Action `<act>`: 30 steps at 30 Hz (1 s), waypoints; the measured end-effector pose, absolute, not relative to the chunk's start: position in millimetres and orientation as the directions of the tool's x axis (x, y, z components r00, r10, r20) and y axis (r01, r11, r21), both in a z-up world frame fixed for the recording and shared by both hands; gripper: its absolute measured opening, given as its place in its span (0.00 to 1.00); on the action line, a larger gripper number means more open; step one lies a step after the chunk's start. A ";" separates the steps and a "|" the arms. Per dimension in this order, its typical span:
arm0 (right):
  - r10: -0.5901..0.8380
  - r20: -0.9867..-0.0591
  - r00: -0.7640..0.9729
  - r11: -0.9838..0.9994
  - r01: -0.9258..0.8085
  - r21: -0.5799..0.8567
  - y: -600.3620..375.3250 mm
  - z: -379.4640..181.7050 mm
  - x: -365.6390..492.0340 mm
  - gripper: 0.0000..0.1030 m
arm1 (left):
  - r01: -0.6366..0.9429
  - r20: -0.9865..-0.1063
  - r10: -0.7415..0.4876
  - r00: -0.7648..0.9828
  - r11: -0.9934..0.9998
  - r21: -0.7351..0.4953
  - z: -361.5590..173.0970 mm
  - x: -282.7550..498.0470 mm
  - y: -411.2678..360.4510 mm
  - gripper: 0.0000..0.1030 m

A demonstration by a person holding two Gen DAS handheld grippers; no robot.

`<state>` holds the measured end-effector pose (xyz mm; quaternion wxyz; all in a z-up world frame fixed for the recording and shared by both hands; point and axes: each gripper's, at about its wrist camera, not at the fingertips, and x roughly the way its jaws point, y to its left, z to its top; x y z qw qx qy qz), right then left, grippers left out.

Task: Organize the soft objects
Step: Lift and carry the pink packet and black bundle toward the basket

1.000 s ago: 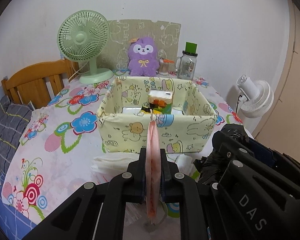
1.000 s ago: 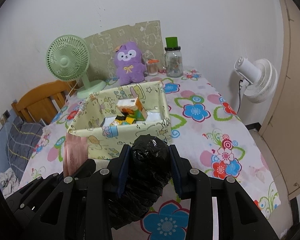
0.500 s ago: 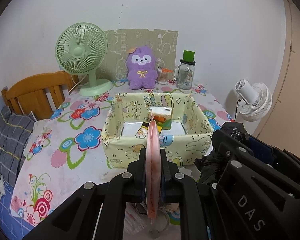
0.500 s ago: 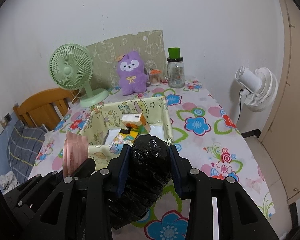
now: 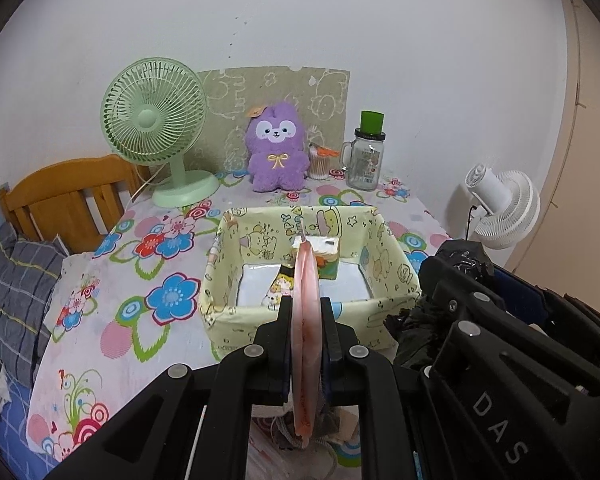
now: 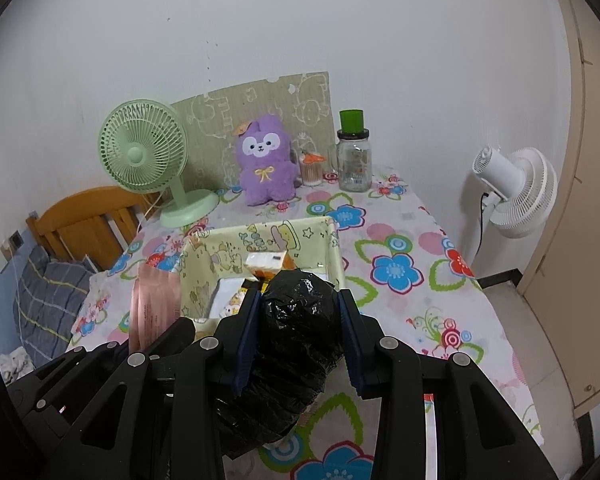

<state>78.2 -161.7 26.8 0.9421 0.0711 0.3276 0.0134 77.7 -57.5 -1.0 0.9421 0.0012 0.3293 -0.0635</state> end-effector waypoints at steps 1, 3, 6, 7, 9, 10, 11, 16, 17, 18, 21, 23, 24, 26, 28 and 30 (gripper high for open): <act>0.073 -0.615 0.785 0.990 0.020 0.143 -161.5 27.1 80.0 0.41 | 0.120 -0.620 -0.118 0.775 0.992 -0.039 -0.6 79.9 -57.1 0.08; 0.075 -0.615 0.785 0.990 0.018 0.143 -160.9 27.1 84.4 0.41 | 0.122 -0.620 -0.120 0.775 0.992 -0.039 -0.1 83.1 -56.5 0.08; 0.077 -0.613 0.786 0.990 0.015 0.143 -159.4 28.0 91.0 0.41 | 0.120 -0.618 -0.118 0.777 0.992 -0.039 0.7 89.5 -54.8 0.08; 0.077 -0.613 0.786 0.990 0.014 0.143 -159.0 28.5 92.8 0.41 | 0.119 -0.618 -0.117 0.778 0.992 -0.038 1.3 91.3 -54.4 0.08; 0.078 -0.610 0.788 0.990 0.012 0.143 -157.8 29.3 96.7 0.41 | 0.119 -0.614 -0.115 0.781 0.992 -0.036 2.9 94.2 -53.5 0.08; 0.079 -0.610 0.789 0.990 0.010 0.142 -157.0 29.9 98.9 0.41 | 0.117 -0.612 -0.114 0.782 0.993 -0.034 3.6 95.8 -52.9 0.08; 0.081 -0.608 0.790 0.990 0.009 0.143 -156.6 30.4 100.5 0.41 | 0.116 -0.611 -0.112 0.784 0.993 -0.034 4.0 96.7 -52.5 0.08; 0.086 -0.606 0.791 0.990 -0.001 0.139 -152.0 32.1 109.2 0.41 | 0.106 -0.606 -0.105 0.788 0.994 -0.034 5.1 104.3 -47.1 0.08; 0.087 -0.605 0.791 0.990 -0.004 0.138 -150.8 32.3 111.4 0.41 | 0.102 -0.605 -0.102 0.790 0.994 -0.035 5.1 106.0 -45.6 0.08; 0.089 -0.605 0.791 0.990 -0.006 0.138 -149.7 32.4 113.6 0.41 | 0.100 -0.605 -0.101 0.790 0.994 -0.036 5.0 107.4 -44.7 0.08; 0.093 -0.605 0.790 0.990 -0.010 0.139 -147.1 32.3 118.6 0.41 | 0.096 -0.606 -0.097 0.790 0.995 -0.034 5.3 113.2 -42.2 0.08; 0.099 -0.606 0.790 0.990 -0.014 0.144 -145.7 31.7 123.1 0.41 | 0.095 -0.605 -0.093 0.791 0.995 -0.029 5.5 117.3 -41.2 0.08; 0.100 -0.606 0.789 0.989 -0.015 0.145 -145.4 31.5 125.1 0.41 | 0.094 -0.605 -0.092 0.791 0.995 -0.028 5.5 118.9 -40.8 0.08; 0.102 -0.606 0.789 0.989 -0.017 0.144 -143.7 31.2 130.0 0.41 | 0.095 -0.606 -0.093 0.790 0.995 -0.029 5.2 122.7 -39.6 0.08; 0.103 -0.606 0.789 0.990 -0.020 0.142 -142.0 31.3 133.8 0.41 | 0.097 -0.608 -0.095 0.788 0.995 -0.031 5.1 126.6 -38.4 0.08; 0.105 -0.604 0.790 0.990 -0.024 0.140 -140.7 32.0 138.2 0.41 | 0.098 -0.607 -0.097 0.789 0.995 -0.032 6.0 130.3 -37.4 0.08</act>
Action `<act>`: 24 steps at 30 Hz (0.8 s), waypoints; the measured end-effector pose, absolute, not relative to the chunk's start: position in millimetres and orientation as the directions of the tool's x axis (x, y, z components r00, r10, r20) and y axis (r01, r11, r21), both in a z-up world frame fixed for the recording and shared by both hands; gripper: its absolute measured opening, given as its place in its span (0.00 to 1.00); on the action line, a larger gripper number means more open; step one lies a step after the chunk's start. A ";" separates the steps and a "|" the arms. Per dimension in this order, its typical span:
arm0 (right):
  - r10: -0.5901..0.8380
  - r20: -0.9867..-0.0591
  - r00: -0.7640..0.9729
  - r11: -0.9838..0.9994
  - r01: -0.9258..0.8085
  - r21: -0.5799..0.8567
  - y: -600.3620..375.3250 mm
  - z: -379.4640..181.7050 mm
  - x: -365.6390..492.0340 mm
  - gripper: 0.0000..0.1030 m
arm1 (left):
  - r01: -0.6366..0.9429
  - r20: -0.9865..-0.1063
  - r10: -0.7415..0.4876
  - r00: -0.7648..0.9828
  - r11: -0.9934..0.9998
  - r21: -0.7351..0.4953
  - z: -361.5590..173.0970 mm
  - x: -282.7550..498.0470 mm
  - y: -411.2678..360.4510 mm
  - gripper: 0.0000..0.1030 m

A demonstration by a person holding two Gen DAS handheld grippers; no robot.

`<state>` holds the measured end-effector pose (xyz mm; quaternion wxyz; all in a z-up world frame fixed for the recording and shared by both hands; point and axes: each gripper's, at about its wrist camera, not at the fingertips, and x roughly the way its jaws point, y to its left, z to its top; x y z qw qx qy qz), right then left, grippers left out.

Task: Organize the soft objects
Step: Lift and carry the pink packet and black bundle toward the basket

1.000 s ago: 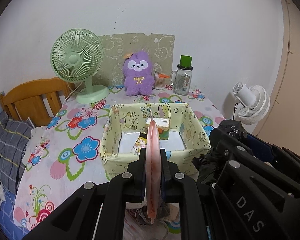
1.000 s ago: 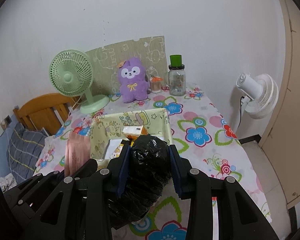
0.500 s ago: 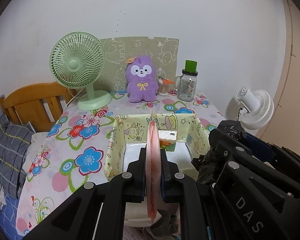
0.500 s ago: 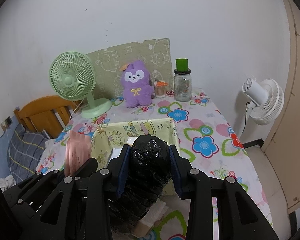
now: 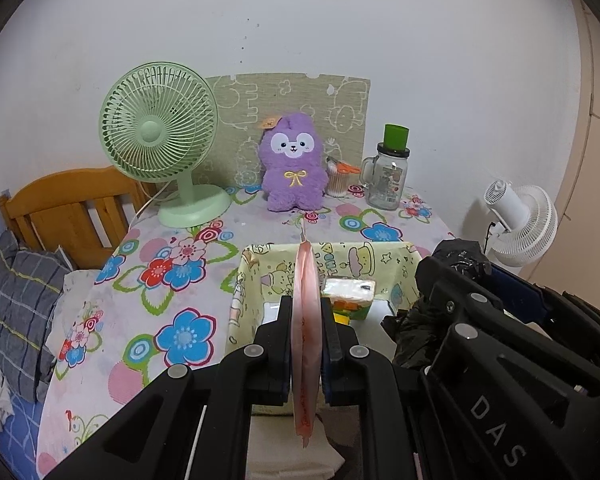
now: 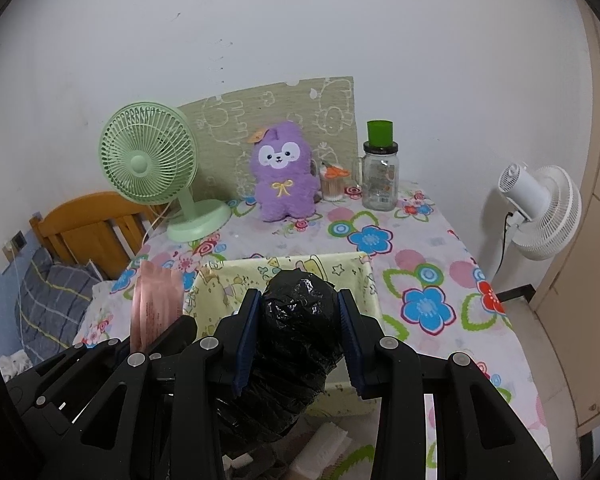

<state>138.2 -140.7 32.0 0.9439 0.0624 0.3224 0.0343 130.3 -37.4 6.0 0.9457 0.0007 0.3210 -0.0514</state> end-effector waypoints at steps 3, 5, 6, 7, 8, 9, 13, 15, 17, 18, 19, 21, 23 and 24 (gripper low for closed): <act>0.107 -0.603 0.791 0.990 -0.028 0.138 -140.0 32.5 143.6 0.41 | 0.100 -0.606 -0.100 0.789 0.994 -0.034 6.5 136.1 -36.9 0.08; 0.108 -0.603 0.790 0.990 -0.030 0.138 -139.8 32.5 146.8 0.41 | 0.104 -0.608 -0.104 0.787 0.994 -0.035 6.4 139.2 -36.7 0.08; 0.109 -0.604 0.790 0.990 -0.031 0.137 -139.8 32.1 148.3 0.41 | 0.105 -0.609 -0.105 0.786 0.994 -0.035 6.1 141.3 -36.6 0.08; 0.110 -0.604 0.789 0.990 -0.033 0.137 -139.6 31.6 149.7 0.41 | 0.107 -0.609 -0.106 0.786 0.994 -0.035 5.7 143.3 -36.4 0.08; 0.111 -0.605 0.788 0.990 -0.035 0.136 -139.3 31.1 151.9 0.41 | 0.108 -0.611 -0.107 0.785 0.994 -0.036 5.3 144.7 -36.3 0.08; 0.113 -0.605 0.788 0.990 -0.037 0.135 -138.9 30.8 153.8 0.41 | 0.109 -0.614 -0.109 0.782 0.993 -0.038 4.6 146.8 -36.1 0.08; 0.146 -0.593 0.792 0.986 -0.067 0.152 -137.0 29.0 161.7 0.41 | 0.107 -0.626 -0.119 0.770 0.993 -0.057 0.7 158.2 -33.5 0.08; 0.147 -0.600 0.787 0.986 -0.072 0.147 -135.5 27.0 167.4 0.41 | 0.103 -0.634 -0.118 0.764 0.993 -0.060 -2.4 163.0 -33.3 0.08; 0.151 -0.605 0.782 0.986 -0.076 0.149 -135.2 24.0 173.0 0.41 | 0.106 -0.641 -0.121 0.758 0.992 -0.063 -5.1 166.9 -33.8 0.08; 0.151 -0.608 0.780 0.986 -0.076 0.148 -135.3 22.3 175.8 0.41 | 0.106 -0.644 -0.122 0.755 0.992 -0.064 -6.6 169.2 -34.1 0.08; 0.152 -0.609 0.778 0.986 -0.076 0.148 -135.6 20.7 178.3 0.41 | 0.107 -0.646 -0.123 0.753 0.992 -0.064 -8.0 171.4 -34.4 0.08; 0.152 -0.614 0.775 0.986 -0.075 0.149 -136.4 18.3 182.8 0.41 | 0.107 -0.652 -0.122 0.748 0.992 -0.063 -10.6 176.3 -35.2 0.08; 0.154 -0.617 0.772 0.986 -0.077 0.150 -136.6 15.5 187.7 0.41 | 0.109 -0.656 -0.122 0.745 0.992 -0.062 -13.2 180.4 -35.9 0.08; 0.156 -0.619 0.769 0.985 -0.079 0.150 -136.7 13.8 190.7 0.41 | 0.110 -0.658 -0.123 0.743 0.992 -0.061 -14.5 182.1 -36.0 0.09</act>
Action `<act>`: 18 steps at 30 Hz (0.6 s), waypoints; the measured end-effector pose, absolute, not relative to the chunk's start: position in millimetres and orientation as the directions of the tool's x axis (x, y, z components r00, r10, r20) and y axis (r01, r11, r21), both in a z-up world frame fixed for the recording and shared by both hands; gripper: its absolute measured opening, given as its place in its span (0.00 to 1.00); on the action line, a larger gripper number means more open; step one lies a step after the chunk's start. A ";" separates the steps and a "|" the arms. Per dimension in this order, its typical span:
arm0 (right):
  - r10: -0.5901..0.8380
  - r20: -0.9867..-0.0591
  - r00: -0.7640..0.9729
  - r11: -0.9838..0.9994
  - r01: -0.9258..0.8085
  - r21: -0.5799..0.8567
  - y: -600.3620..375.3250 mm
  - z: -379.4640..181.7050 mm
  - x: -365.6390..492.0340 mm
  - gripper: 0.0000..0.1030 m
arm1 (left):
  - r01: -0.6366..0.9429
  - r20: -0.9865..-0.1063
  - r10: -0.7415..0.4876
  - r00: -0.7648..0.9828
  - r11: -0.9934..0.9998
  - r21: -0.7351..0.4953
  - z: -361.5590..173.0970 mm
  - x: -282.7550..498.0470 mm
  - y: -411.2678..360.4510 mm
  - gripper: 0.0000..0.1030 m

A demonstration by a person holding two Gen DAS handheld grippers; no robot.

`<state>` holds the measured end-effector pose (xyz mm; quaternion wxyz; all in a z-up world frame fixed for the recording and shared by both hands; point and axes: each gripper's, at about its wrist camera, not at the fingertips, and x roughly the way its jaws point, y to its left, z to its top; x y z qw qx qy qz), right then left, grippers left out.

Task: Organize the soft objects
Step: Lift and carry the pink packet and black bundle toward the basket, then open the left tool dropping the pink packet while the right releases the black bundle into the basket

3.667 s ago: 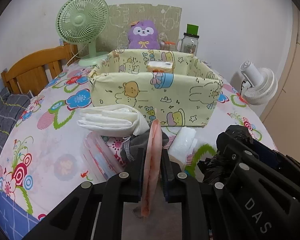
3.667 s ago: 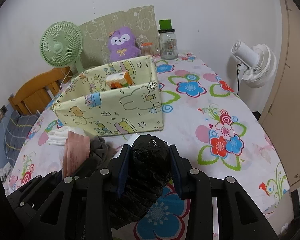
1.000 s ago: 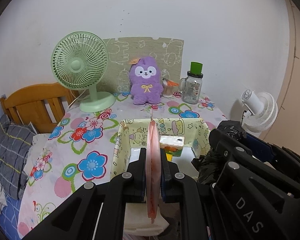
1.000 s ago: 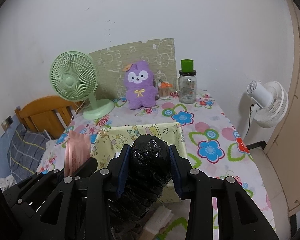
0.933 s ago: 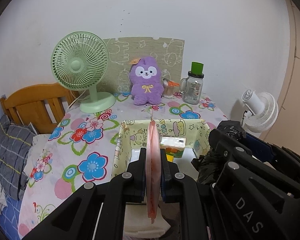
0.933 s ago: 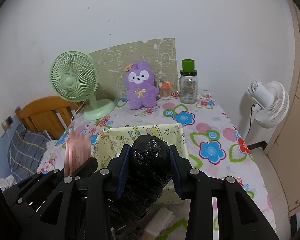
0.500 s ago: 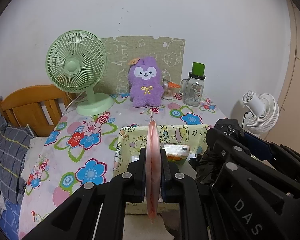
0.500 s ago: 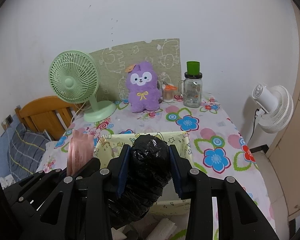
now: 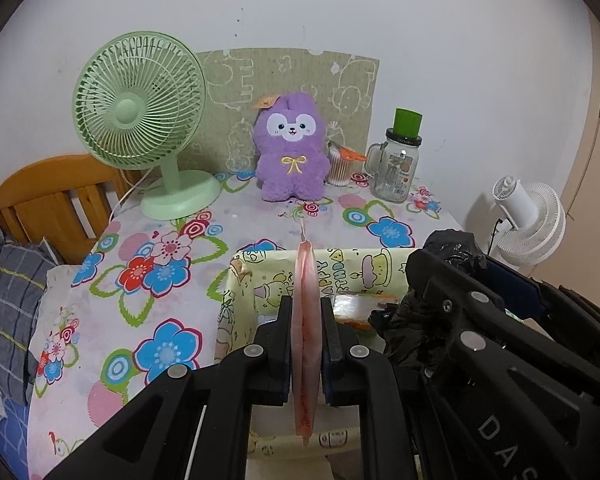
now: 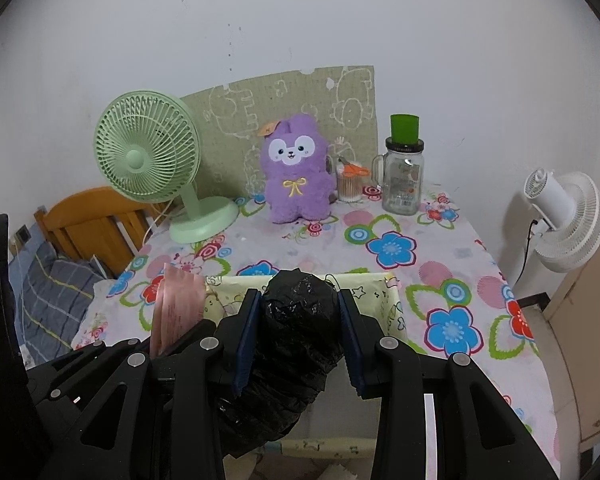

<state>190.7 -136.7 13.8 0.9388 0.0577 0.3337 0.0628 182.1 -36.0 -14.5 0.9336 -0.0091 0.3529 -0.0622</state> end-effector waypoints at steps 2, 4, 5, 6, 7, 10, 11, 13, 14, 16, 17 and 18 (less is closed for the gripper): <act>0.159 -0.622 0.766 0.985 -0.082 0.150 -136.4 11.5 194.2 0.41 | 0.108 -0.663 -0.117 0.740 0.993 -0.054 -17.1 185.1 -36.0 0.15; 0.162 -0.623 0.765 0.985 -0.086 0.150 -135.7 9.1 198.3 0.41 | 0.095 -0.669 -0.092 0.737 0.995 -0.033 -20.5 188.4 -35.5 0.30; 0.167 -0.622 0.765 0.984 -0.090 0.153 -135.3 8.4 200.2 0.41 | 0.083 -0.674 -0.072 0.735 0.996 -0.016 -23.0 189.9 -35.0 0.35; 0.173 -0.622 0.764 0.983 -0.096 0.156 -134.5 7.5 201.3 0.41 | 0.079 -0.680 -0.067 0.731 0.997 -0.013 -24.5 191.7 -34.1 0.37; 0.178 -0.622 0.763 0.982 -0.102 0.157 -133.7 7.3 202.0 0.41 | 0.075 -0.684 -0.064 0.726 0.997 -0.014 -26.2 193.3 -32.3 0.38; 0.194 -0.622 0.759 0.980 -0.120 0.160 -129.2 5.3 205.6 0.41 | 0.060 -0.693 -0.053 0.719 0.998 -0.015 -29.6 196.6 -26.5 0.43; 0.197 -0.622 0.758 0.979 -0.125 0.159 -127.6 4.6 206.7 0.41 | 0.056 -0.694 -0.049 0.719 0.998 -0.014 -30.3 197.0 -25.0 0.48; 0.206 -0.619 0.758 0.978 -0.137 0.157 -125.2 3.6 208.0 0.41 | 0.047 -0.694 -0.046 0.719 0.999 -0.017 -31.6 197.7 -20.8 0.53; 0.213 -0.619 0.756 0.977 -0.144 0.160 -124.1 2.6 209.4 0.41 | 0.044 -0.694 -0.045 0.719 0.999 -0.020 -32.0 197.9 -19.0 0.53; 0.224 -0.626 0.747 0.974 -0.152 0.167 -122.0 0.4 212.5 0.41 | 0.040 -0.695 -0.043 0.718 0.999 -0.020 -33.0 198.9 -16.6 0.55; 0.225 -0.628 0.745 0.974 -0.154 0.167 -120.9 -0.6 213.4 0.41 | 0.041 -0.696 -0.043 0.717 0.999 -0.020 -33.3 199.2 -16.0 0.56; 0.227 -0.629 0.743 0.974 -0.156 0.167 -120.2 -1.6 214.2 0.41 | 0.041 -0.696 -0.043 0.716 0.999 -0.018 -33.9 199.4 -15.3 0.58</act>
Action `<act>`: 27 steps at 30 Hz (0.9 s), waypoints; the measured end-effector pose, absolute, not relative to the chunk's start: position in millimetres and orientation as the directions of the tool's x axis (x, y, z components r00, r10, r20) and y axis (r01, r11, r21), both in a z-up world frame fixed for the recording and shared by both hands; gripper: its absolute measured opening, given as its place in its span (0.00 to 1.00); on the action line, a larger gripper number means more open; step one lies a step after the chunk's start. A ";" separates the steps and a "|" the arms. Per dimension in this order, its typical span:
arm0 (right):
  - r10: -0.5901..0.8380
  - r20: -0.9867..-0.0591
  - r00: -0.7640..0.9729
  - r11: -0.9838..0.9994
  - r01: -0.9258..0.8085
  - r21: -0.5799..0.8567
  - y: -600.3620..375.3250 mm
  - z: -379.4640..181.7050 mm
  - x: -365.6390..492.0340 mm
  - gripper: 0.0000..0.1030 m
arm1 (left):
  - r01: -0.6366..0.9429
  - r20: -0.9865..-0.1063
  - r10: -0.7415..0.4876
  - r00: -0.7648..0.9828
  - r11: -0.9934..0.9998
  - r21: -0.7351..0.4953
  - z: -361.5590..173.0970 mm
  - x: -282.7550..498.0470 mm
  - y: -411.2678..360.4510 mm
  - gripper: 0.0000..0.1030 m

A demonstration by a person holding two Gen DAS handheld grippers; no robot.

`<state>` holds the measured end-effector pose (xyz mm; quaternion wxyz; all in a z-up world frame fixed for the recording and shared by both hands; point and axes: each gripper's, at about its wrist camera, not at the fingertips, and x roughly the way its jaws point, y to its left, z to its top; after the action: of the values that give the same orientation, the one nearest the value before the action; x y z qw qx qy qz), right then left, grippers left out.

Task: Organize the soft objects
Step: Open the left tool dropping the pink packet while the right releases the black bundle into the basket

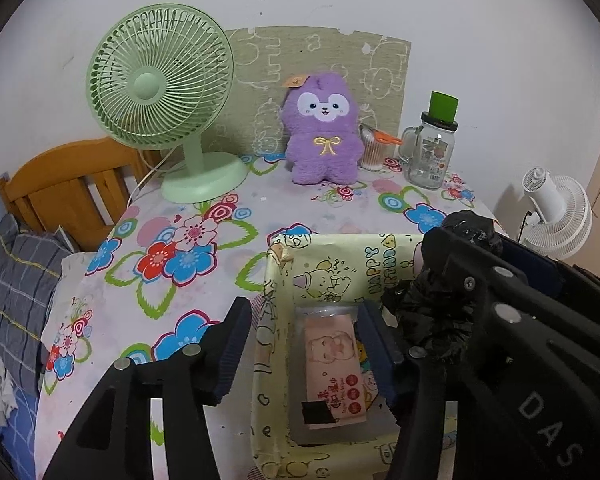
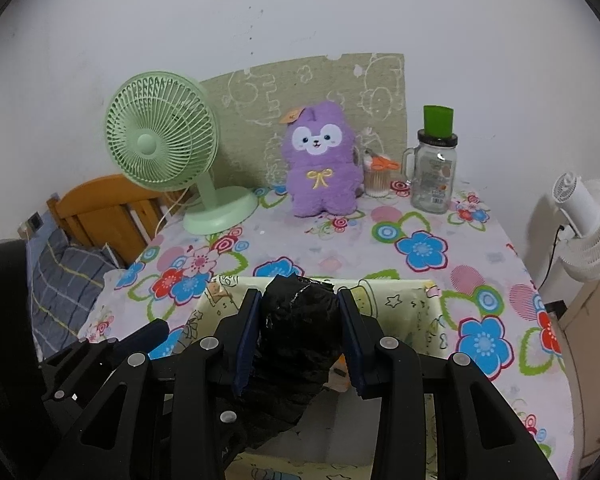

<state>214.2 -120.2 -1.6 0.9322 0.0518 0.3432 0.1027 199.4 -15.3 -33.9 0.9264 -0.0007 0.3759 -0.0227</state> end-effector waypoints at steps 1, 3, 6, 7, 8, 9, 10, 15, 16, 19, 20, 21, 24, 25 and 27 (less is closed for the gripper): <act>0.229 -0.630 0.742 0.973 -0.159 0.166 -118.9 -2.8 215.1 0.40 | 0.044 -0.697 -0.042 0.716 0.999 -0.015 -34.4 199.4 -15.0 0.59; 0.235 -0.634 0.737 0.972 -0.165 0.168 -116.5 -4.2 216.2 0.41 | 0.046 -0.695 -0.042 0.717 0.999 -0.013 -34.9 198.9 -14.1 0.63; 0.258 -0.641 0.723 0.966 -0.183 0.183 -114.2 -6.9 218.4 0.45 | 0.058 -0.695 -0.052 0.717 0.998 -0.016 -35.3 197.9 -14.1 0.70; 0.271 -0.645 0.715 0.962 -0.191 0.193 -113.1 -8.3 219.0 0.49 | 0.060 -0.693 -0.057 0.719 0.998 -0.020 -34.7 197.7 -13.5 0.71; 0.274 -0.647 0.712 0.962 -0.192 0.196 -113.1 -9.2 219.2 0.57 | 0.060 -0.691 -0.060 0.721 0.998 -0.024 -33.8 197.0 -12.5 0.72; 0.270 -0.650 0.710 0.963 -0.188 0.194 -112.5 -10.1 219.1 0.61 | 0.060 -0.689 -0.060 0.723 0.998 -0.024 -33.3 196.5 -12.2 0.73; 0.266 -0.649 0.713 0.964 -0.186 0.190 -111.7 -10.3 218.3 0.68 | 0.059 -0.687 -0.060 0.724 0.998 -0.025 -32.8 196.0 -11.5 0.74; 0.258 -0.648 0.717 0.966 -0.182 0.184 -111.9 -8.8 213.7 0.72 | 0.062 -0.680 -0.063 0.731 0.998 -0.025 -30.4 191.8 -12.0 0.78; 0.255 -0.649 0.717 0.967 -0.180 0.181 -112.0 -8.3 212.9 0.72 | 0.064 -0.678 -0.065 0.732 0.998 -0.026 -29.8 190.7 -12.3 0.78; 0.239 -0.652 0.719 0.971 -0.173 0.166 -112.1 -6.6 208.9 0.76 | 0.069 -0.669 -0.071 0.740 0.997 -0.030 -26.3 185.9 -13.3 0.80; 0.235 -0.649 0.723 0.972 -0.170 0.163 -112.5 -5.2 206.6 0.77 | 0.071 -0.664 -0.072 0.744 0.997 -0.028 -24.9 183.9 -13.7 0.80; 0.230 -0.646 0.728 0.973 -0.166 0.158 -113.0 -3.6 204.2 0.77 | 0.072 -0.658 -0.070 0.750 0.997 -0.025 -23.4 181.6 -14.2 0.80; 0.217 -0.639 0.738 0.976 -0.160 0.148 -114.1 0.6 198.0 0.79 | 0.075 -0.646 -0.071 0.760 0.997 -0.022 -19.0 174.8 -15.4 0.80; 0.213 -0.636 0.741 0.977 -0.157 0.144 -114.6 2.3 195.3 0.80 | 0.075 -0.643 -0.071 0.763 0.997 -0.022 -18.1 172.8 -15.3 0.80; 0.207 -0.633 0.746 0.978 -0.153 0.139 -114.9 5.2 190.7 0.80 | 0.076 -0.636 -0.072 0.768 0.997 -0.021 -15.4 168.2 -15.5 0.80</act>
<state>190.7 -114.9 5.2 0.9335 0.0393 0.3431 0.0962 168.2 -15.5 -15.4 0.9403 0.0033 0.3380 -0.0395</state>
